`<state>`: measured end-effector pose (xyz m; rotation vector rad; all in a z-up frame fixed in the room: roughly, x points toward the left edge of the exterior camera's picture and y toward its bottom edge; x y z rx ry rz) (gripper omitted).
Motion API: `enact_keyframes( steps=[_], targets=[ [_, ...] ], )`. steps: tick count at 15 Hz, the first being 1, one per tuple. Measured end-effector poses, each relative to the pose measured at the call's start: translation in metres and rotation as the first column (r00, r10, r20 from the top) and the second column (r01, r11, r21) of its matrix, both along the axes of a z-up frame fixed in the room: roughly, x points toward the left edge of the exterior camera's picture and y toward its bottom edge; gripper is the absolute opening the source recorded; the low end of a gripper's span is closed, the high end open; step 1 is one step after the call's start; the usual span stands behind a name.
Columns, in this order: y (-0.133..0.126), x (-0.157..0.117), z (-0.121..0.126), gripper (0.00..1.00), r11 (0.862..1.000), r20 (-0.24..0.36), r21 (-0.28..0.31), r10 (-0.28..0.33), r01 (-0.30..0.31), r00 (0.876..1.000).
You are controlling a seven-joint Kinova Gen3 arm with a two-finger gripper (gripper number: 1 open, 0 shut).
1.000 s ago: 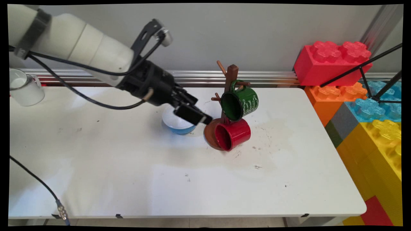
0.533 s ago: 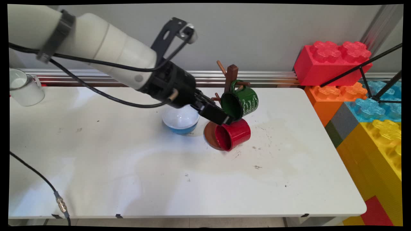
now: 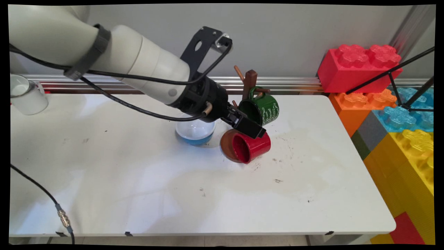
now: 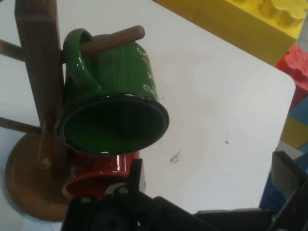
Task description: Pick up the green mug from the rack
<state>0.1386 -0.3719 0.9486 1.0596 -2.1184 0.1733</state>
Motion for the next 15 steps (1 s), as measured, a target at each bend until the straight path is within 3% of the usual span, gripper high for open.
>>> enact_keyframes(
  steps=[8,15],
  targets=[
    [-0.010,-0.002,-0.022,1.00,1.000,-0.011,-0.018,0.000,0.000,1.000],
    [-0.021,-0.006,-0.042,1.00,0.999,-0.074,-0.038,0.006,-0.009,0.997]
  ],
)
